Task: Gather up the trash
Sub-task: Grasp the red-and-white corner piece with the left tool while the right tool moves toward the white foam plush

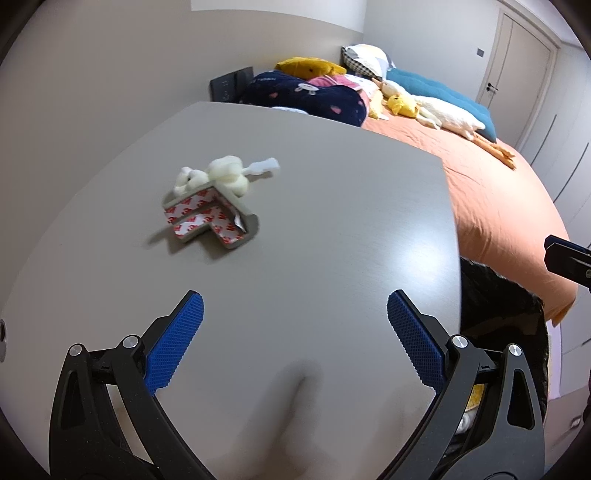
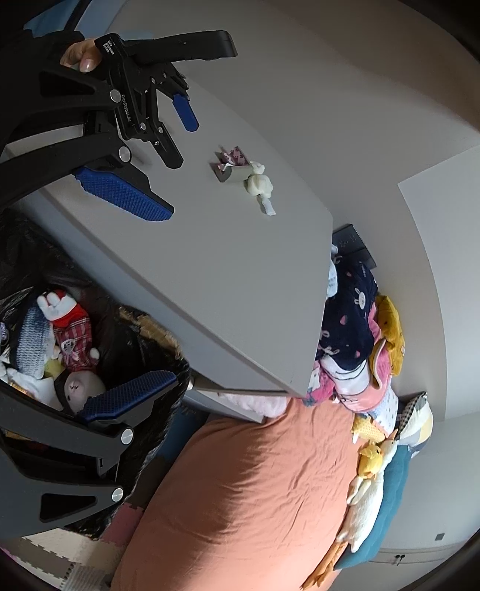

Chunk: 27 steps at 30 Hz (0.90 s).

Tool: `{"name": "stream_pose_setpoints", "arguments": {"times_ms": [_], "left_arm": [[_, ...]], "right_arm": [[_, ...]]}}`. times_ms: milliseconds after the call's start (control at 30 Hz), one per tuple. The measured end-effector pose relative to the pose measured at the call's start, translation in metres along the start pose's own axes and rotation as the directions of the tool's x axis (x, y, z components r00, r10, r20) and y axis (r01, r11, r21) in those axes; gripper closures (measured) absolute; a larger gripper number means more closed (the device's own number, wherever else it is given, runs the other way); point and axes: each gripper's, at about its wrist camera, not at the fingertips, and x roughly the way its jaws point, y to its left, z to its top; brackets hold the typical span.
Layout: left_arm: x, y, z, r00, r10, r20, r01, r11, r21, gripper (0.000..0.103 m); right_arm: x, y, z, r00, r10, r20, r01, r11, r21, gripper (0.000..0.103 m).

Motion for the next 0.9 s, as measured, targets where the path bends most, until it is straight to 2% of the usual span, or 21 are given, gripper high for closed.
{"name": "stream_pose_setpoints", "arguments": {"times_ms": [267,600,833,900], "left_arm": [[0.013,0.026,0.021,1.0,0.027,0.015,-0.027,0.999,-0.022,0.007],[0.045,0.053,0.042,0.999,0.041,-0.011,-0.042,0.996,-0.084,0.007],[0.06,0.054,0.047,0.997,0.069,-0.021,-0.07,0.996,-0.054,0.007],[0.064,0.054,0.047,0.997,0.08,-0.02,-0.081,0.996,-0.044,0.01]], "right_arm": [[0.028,0.017,0.019,1.0,0.022,-0.01,-0.022,1.0,-0.008,0.019],[0.057,0.03,0.035,0.999,0.034,-0.015,-0.034,0.999,-0.005,0.019],[0.068,0.041,0.044,0.999,0.03,-0.016,-0.031,0.999,-0.016,0.019],[0.07,0.044,0.047,1.0,0.029,-0.013,-0.029,0.999,-0.023,0.019]]}}
